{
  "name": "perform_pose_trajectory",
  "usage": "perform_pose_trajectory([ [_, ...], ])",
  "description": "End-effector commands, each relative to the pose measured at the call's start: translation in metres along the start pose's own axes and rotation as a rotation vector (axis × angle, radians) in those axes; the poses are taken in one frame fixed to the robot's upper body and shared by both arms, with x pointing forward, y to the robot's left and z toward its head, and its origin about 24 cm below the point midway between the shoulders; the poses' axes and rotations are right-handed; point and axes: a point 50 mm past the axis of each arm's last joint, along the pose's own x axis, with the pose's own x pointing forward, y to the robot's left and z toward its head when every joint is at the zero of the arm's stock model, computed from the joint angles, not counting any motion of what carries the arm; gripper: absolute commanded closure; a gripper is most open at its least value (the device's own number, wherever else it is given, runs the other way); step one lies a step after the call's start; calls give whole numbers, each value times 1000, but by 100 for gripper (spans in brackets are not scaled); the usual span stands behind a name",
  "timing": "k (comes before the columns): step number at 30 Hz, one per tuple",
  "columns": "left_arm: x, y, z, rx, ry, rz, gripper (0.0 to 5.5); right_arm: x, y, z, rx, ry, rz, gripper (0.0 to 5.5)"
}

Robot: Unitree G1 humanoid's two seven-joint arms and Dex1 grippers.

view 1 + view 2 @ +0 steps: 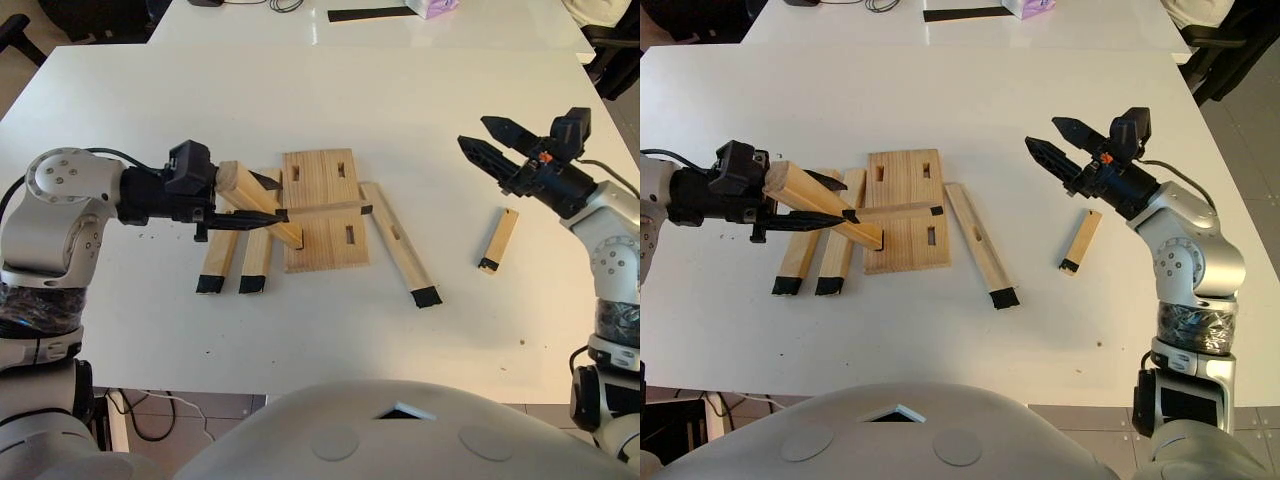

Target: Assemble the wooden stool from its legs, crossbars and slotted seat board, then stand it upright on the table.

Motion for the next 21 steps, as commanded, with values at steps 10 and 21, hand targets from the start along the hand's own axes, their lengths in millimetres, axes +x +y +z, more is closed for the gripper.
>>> perform_pose_trajectory([
  [10,16,-11,-51,-188,186,-163,345,3,14,-18,45,-29,-56,191],
  [21,14,4,-39,-207,128,-132,345,9,16,-21,58,-32,-51,191],
])
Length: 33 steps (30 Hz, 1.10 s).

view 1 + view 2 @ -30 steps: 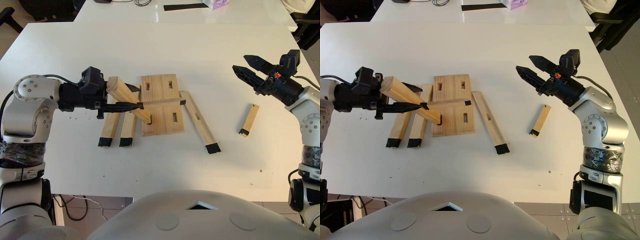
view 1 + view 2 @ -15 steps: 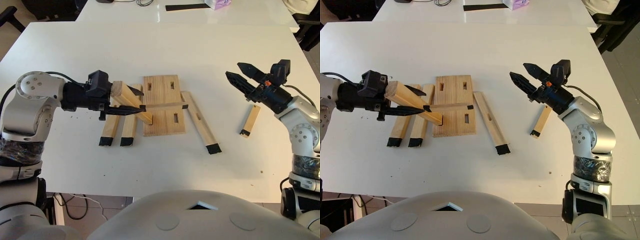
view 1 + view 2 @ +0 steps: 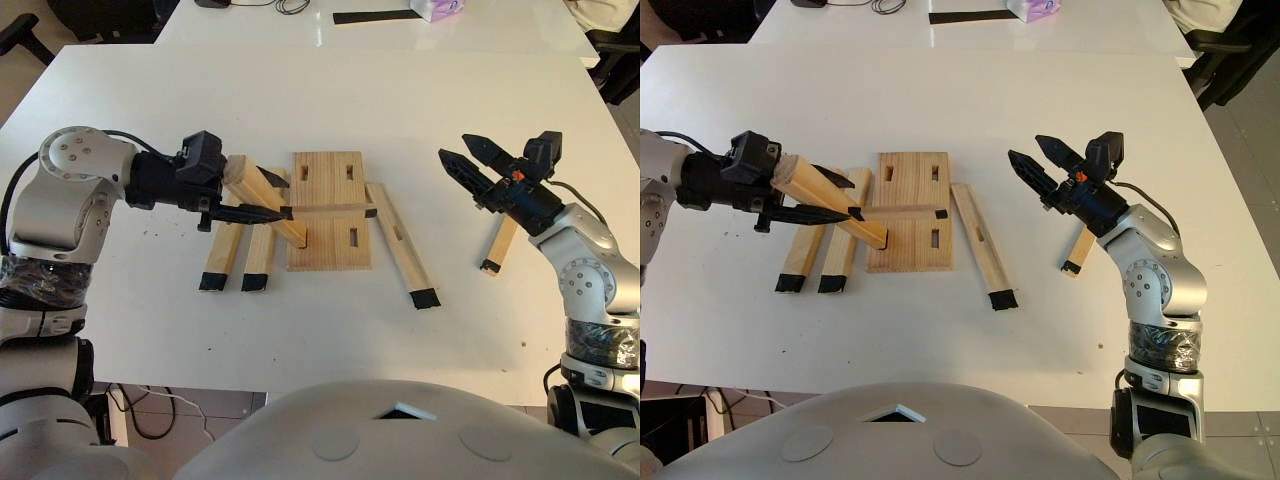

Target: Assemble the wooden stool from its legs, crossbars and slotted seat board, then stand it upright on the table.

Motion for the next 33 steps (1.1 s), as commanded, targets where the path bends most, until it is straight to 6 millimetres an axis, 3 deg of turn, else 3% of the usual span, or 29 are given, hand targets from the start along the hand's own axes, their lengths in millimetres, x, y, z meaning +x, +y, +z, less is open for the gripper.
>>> perform_pose_trajectory([
  [1,14,-13,-40,-190,92,-48,345,4,0,1,-13,0,1,191],
  [17,11,-7,-21,-134,-10,10,345,0,-5,0,-9,-29,-45,191],
  [20,9,-5,-14,-150,-44,-5,283,-3,-5,-2,-8,-34,-63,191],
  [24,2,-3,-4,-152,-89,49,239,-7,-5,-4,-2,-38,-76,191],
  [33,-30,-21,3,-213,-98,157,239,-20,-3,-10,8,-27,-110,191],
])
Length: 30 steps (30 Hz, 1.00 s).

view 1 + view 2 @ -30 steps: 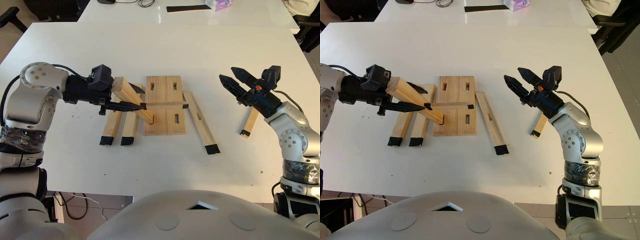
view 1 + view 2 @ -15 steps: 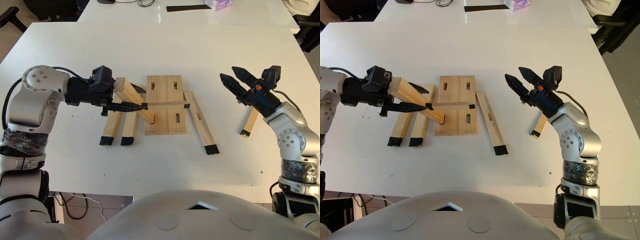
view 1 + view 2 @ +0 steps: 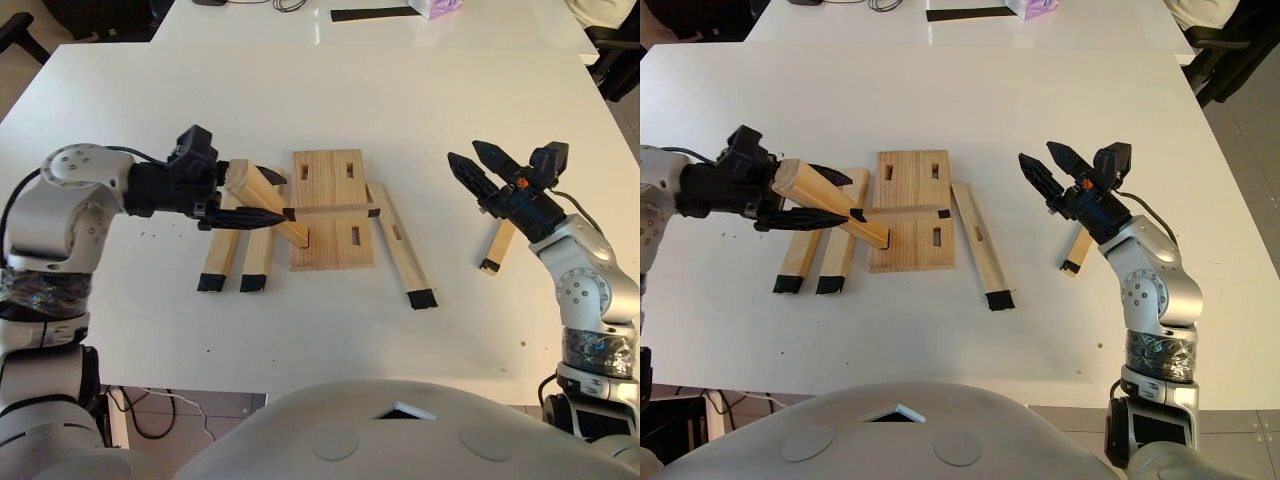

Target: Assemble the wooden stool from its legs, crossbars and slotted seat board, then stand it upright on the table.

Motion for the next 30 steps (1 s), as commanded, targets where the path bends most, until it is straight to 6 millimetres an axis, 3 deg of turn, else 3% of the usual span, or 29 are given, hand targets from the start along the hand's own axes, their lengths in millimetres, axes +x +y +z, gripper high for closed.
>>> perform_pose_trajectory([
  [1,-17,-8,3,-23,15,68,239,-5,2,1,-8,-6,-12,191],
  [10,-33,-17,-18,-136,33,185,239,-9,2,0,-7,-2,-30,191],
  [15,-46,-21,-49,-228,27,385,239,-11,3,-1,-5,0,-35,191],
  [19,-42,-25,-64,-262,-5,474,239,-11,3,-2,-2,0,-40,191],
  [25,-32,-21,-91,-278,-32,816,239,-10,3,-1,-1,-3,-51,191],
  [30,-19,-29,-106,-321,-17,960,239,-15,4,0,5,-12,-85,191],
])
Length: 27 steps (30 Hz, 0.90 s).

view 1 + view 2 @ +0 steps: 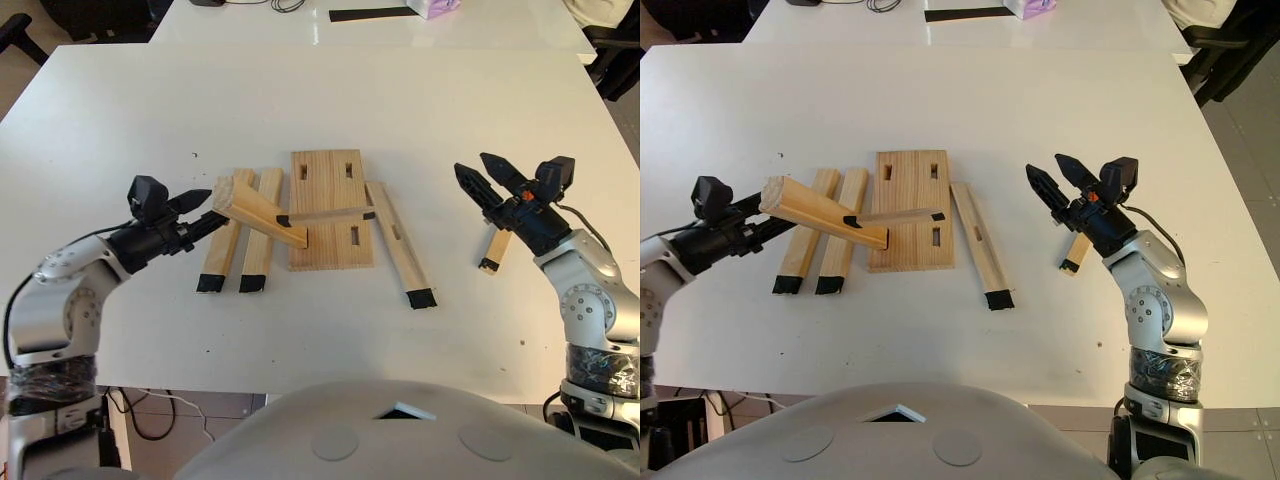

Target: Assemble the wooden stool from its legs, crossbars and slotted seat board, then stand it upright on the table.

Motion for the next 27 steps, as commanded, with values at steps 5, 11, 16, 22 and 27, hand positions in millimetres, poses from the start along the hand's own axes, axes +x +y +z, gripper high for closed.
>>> perform_pose_trajectory([
  [5,-2,-14,-27,-51,38,226,239,2,-1,5,16,-19,-21,191],
  [11,3,-18,-33,-33,107,196,239,-2,3,2,24,-37,-50,191],
  [16,5,-19,-35,-35,137,185,239,-4,7,-4,39,-48,-66,191],
  [22,3,-13,-38,-28,170,213,239,-8,12,-10,56,-58,-91,191],
  [27,-1,-15,-42,-30,192,226,239,-11,15,-14,68,-63,-103,191],
])
